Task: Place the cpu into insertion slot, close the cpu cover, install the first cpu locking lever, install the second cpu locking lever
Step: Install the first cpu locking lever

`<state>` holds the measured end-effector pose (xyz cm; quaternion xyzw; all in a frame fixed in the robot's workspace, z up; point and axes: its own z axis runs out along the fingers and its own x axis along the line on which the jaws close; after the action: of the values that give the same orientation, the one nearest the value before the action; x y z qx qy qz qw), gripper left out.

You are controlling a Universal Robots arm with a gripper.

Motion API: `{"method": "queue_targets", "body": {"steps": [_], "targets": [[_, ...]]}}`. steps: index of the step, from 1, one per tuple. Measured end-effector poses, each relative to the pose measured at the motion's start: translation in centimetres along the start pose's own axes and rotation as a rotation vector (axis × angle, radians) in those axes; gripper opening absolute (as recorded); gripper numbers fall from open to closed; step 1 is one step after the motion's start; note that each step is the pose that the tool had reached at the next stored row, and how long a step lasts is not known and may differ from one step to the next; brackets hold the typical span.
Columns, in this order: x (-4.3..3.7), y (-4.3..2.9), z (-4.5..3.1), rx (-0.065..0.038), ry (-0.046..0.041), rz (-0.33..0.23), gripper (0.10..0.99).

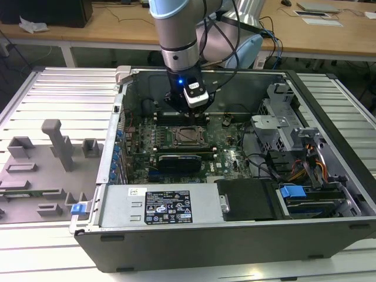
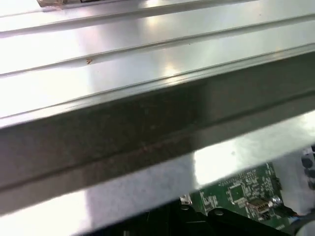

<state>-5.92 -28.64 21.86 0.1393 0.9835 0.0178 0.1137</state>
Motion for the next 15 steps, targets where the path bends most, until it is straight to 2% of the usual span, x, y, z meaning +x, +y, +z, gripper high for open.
{"method": "queue_targets", "body": {"steps": [2,7,8,9,13,14,15], "targets": [[-0.05,0.01,-0.23,0.017,-0.0047,-0.004,0.106],[-0.05,0.01,-0.22,0.018,-0.0032,-0.004,0.106],[-0.07,0.02,-0.20,0.020,0.0070,-0.004,0.106],[-0.12,0.03,-0.18,0.028,0.0320,-0.004,0.106],[-0.48,0.11,-0.06,0.049,0.1062,-0.005,0.106],[-0.61,0.11,-0.02,0.057,0.1324,-0.005,0.106],[-0.65,0.08,0.00,0.059,0.1418,-0.005,0.106]]}}
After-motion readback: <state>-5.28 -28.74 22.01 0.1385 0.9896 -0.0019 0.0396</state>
